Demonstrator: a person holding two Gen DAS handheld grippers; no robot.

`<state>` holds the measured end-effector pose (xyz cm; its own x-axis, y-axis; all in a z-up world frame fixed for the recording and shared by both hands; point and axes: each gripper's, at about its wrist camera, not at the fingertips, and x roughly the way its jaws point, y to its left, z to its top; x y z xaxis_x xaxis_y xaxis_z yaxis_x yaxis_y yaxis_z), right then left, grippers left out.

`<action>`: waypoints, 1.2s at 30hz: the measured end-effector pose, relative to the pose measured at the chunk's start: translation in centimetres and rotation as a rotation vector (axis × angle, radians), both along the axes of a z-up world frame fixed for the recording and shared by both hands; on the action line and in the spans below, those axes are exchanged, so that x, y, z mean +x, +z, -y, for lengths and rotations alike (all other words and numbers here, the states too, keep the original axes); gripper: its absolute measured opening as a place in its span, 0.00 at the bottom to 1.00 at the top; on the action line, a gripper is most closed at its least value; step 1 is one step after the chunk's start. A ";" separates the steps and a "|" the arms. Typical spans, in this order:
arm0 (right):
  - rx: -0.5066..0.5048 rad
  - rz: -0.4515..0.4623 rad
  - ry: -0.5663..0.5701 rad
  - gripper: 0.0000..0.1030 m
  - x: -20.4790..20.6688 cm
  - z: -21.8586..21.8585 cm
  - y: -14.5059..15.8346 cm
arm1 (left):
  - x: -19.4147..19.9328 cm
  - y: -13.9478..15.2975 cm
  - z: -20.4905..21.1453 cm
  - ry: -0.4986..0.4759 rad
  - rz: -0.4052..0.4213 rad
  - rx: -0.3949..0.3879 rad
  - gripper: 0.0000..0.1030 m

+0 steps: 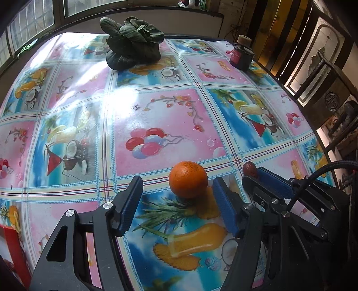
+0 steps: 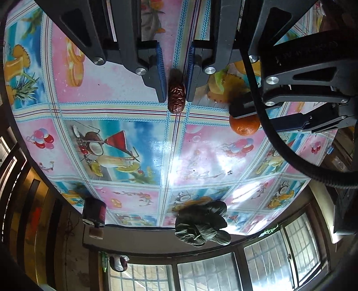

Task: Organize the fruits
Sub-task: 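Grasp the orange with the left tool while the right tool grasps a red date, then carry the orange and date into the tray, lowering them inside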

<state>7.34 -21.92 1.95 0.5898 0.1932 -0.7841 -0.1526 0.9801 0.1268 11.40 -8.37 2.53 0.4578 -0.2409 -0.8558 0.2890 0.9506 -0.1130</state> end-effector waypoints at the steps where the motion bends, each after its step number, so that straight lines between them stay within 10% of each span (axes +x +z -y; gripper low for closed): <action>1: -0.008 0.000 0.004 0.15 0.0 -0.1 0.0 | 0.1 -0.2 -0.1 -0.006 -0.011 -0.017 0.46; 3: -0.005 -0.001 0.011 0.15 0.0 -0.1 0.0 | 0.0 -0.1 -0.1 -0.007 0.004 -0.013 0.32; 36: 0.116 0.042 0.255 0.15 -8.2 -9.4 4.2 | -14.5 5.8 -15.6 0.243 0.142 0.036 0.32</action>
<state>-0.91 -12.47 6.13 0.5419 0.4264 -0.7243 -0.4001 0.8887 0.2238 -3.09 7.27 8.36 0.6146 -0.0805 -0.7848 0.0629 0.9966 -0.0530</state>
